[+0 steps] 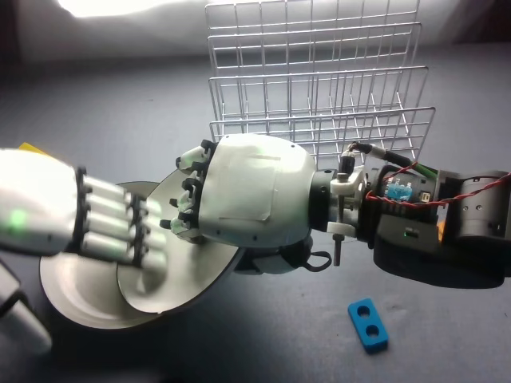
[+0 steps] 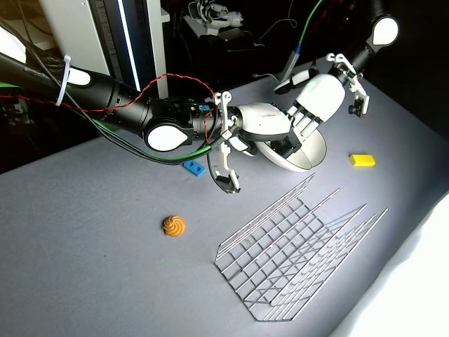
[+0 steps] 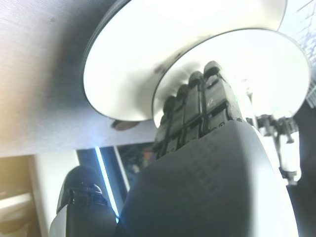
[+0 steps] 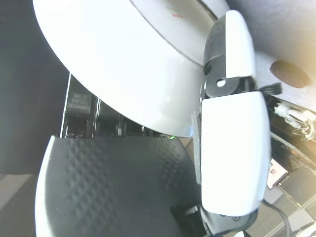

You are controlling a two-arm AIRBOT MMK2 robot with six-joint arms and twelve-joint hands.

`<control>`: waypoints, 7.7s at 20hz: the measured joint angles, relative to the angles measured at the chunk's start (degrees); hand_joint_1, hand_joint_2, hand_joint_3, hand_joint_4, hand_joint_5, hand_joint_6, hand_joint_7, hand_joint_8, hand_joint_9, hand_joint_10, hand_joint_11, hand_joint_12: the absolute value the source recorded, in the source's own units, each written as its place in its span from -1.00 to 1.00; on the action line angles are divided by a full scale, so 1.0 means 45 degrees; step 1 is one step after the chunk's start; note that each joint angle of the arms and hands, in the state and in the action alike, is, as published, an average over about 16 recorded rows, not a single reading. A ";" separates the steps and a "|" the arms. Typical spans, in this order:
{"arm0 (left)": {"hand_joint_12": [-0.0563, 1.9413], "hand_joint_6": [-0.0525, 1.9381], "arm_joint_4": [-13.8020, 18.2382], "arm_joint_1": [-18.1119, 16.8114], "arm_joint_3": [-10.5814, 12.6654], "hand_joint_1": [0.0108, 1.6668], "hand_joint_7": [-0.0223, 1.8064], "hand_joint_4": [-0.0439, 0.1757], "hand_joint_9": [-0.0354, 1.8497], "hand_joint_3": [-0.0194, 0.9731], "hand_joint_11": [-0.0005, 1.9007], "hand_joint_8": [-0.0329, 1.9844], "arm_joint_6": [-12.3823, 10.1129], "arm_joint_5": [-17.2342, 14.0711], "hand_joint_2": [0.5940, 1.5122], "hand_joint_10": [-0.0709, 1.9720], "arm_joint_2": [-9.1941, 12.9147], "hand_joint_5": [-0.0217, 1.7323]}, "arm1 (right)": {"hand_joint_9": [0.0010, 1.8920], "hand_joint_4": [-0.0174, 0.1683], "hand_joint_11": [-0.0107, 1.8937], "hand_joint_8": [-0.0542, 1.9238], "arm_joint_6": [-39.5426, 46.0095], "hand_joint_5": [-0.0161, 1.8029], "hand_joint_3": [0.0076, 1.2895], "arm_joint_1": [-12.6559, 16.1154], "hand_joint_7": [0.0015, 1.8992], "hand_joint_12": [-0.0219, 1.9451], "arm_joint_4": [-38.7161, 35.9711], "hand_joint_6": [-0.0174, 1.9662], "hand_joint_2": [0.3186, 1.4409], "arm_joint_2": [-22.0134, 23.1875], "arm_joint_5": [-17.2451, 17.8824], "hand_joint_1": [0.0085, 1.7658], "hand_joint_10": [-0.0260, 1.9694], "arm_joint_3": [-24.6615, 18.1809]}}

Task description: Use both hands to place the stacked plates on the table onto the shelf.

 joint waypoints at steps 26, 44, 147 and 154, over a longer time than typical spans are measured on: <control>-0.93 -0.94 -0.1466 0.0509 0.2970 -0.99 -0.96 -0.57 -0.94 -0.92 -0.98 -0.98 0.0331 -0.1786 0.02 -0.92 0.0419 -0.95 | 0.04 -0.80 -0.34 -0.04 0.0897 0.19 -0.99 0.2527 0.17 0.64 0.0011 -0.29 0.14 0.2548 -0.1372 0.38 0.06 -0.3389; -0.93 -0.94 -0.1858 0.1001 0.2917 -0.99 -0.95 -0.55 -0.94 -0.92 -0.98 -0.98 0.0610 -0.1644 0.04 -0.92 0.0433 -0.95 | 0.03 -0.85 -0.35 0.00 1.0396 0.15 -0.99 0.6461 0.17 0.66 0.0803 -0.22 0.14 0.5812 -0.4453 0.40 0.03 -0.3665; -0.96 -0.94 -0.1008 0.0983 0.2635 -0.99 -0.95 -0.57 -0.94 -0.92 -0.98 -0.98 0.0411 -0.0402 0.04 -0.92 -0.0066 -0.95 | -0.28 -0.85 -0.66 -0.93 1.2375 -0.03 -0.99 0.3394 0.02 0.60 0.4194 -0.96 0.11 0.1940 -0.4000 0.23 -0.29 0.4026; -0.96 -0.94 -0.1024 0.1056 0.2646 -0.99 -0.95 -0.57 -0.95 -0.92 -0.98 -0.98 0.0439 -0.0344 0.05 -0.93 -0.0066 -0.95 | -0.48 -0.84 -0.82 -0.93 1.2143 -0.14 -0.99 0.3558 -0.10 0.57 0.3521 -0.97 0.12 0.2230 -0.3696 0.25 -0.08 0.3596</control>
